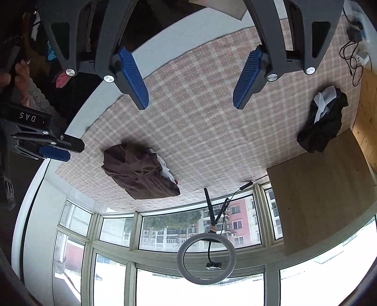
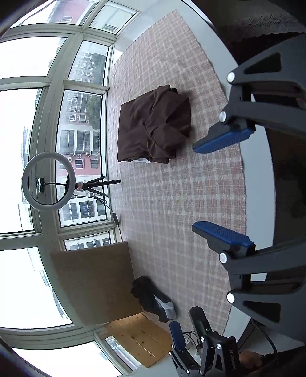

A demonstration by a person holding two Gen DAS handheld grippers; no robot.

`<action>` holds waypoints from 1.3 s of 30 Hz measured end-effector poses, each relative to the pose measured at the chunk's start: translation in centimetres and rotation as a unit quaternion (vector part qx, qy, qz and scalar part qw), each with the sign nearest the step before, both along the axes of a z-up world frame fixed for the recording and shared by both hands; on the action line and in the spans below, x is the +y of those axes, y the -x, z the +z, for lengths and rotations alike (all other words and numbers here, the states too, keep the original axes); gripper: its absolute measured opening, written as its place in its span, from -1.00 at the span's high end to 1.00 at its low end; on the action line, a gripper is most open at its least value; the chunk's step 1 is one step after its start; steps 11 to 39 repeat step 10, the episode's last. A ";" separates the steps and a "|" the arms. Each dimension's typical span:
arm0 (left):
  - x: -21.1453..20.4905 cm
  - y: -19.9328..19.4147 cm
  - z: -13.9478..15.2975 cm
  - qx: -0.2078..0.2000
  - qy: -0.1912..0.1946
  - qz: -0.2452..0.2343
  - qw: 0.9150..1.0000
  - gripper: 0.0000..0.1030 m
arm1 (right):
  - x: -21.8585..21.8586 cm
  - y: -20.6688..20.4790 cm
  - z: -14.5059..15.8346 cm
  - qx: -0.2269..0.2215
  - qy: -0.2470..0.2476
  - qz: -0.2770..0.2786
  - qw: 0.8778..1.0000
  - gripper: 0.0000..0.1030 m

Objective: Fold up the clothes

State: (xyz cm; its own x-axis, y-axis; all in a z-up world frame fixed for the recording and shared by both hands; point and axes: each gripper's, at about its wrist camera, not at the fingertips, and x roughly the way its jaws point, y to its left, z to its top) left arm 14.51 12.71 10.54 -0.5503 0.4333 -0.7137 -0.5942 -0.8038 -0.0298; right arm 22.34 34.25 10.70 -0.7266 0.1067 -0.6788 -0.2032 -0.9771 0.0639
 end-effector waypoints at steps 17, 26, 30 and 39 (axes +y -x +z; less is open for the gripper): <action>-0.4 -0.3 0.7 0.018 -0.016 -0.006 1.000 -0.41 | -0.2 -0.5 0.1 0.001 0.002 -0.014 1.000 -0.15; -0.4 -0.3 0.7 0.018 -0.016 -0.006 1.000 -0.41 | -0.2 -0.5 0.1 0.001 0.002 -0.014 1.000 -0.15; -0.4 -0.3 0.7 0.018 -0.016 -0.006 1.000 -0.41 | -0.2 -0.5 0.1 0.001 0.002 -0.014 1.000 -0.15; -0.4 -0.3 0.7 0.018 -0.016 -0.006 1.000 -0.41 | -0.2 -0.5 0.1 0.001 0.002 -0.014 1.000 -0.15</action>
